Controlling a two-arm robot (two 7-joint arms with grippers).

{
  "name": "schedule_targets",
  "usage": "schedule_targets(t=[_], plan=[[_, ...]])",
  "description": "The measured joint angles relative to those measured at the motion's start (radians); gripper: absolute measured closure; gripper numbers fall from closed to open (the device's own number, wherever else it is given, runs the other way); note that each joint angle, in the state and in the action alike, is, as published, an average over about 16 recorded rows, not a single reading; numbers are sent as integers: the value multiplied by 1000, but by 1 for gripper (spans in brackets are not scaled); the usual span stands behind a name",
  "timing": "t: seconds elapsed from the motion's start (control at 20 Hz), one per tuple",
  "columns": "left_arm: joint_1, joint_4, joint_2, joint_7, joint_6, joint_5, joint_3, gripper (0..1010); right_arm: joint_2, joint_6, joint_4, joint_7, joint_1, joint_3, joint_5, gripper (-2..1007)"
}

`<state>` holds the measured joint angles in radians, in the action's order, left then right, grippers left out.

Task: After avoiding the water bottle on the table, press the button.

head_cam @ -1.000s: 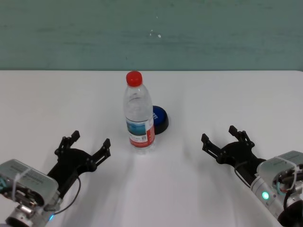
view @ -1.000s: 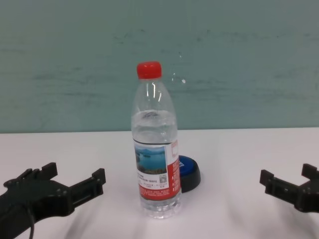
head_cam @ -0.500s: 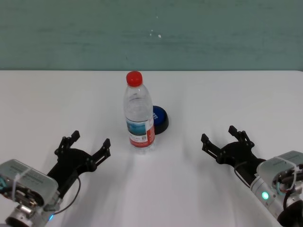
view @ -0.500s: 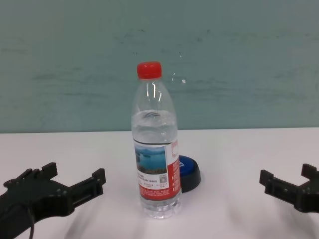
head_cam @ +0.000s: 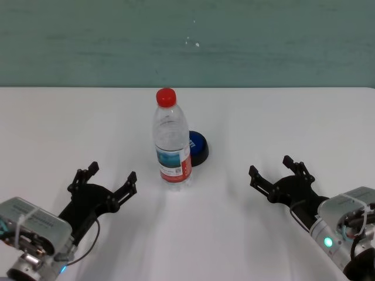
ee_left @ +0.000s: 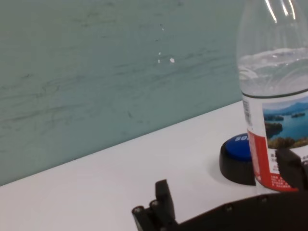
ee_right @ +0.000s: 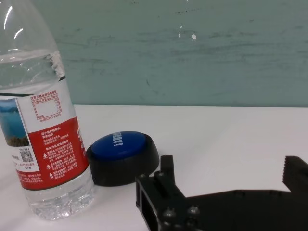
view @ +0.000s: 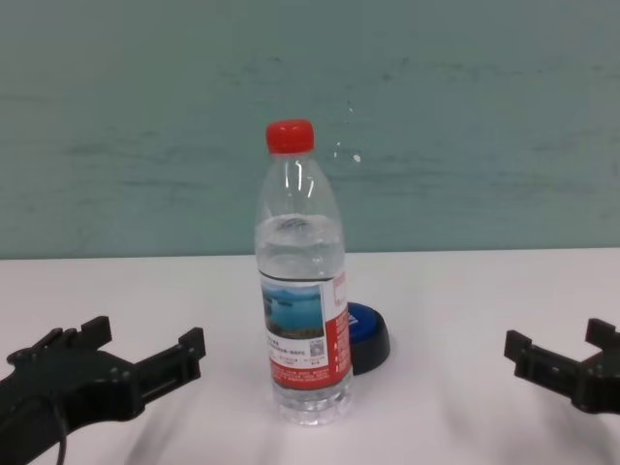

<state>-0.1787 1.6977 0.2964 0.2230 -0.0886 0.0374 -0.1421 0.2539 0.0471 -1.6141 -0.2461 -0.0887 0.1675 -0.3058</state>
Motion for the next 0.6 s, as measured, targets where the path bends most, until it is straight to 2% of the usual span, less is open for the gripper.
schedule_targets(t=[0.6], plan=[[0,0,0,0,0,0,0,10,0,0,0,0,0,0,0,1]])
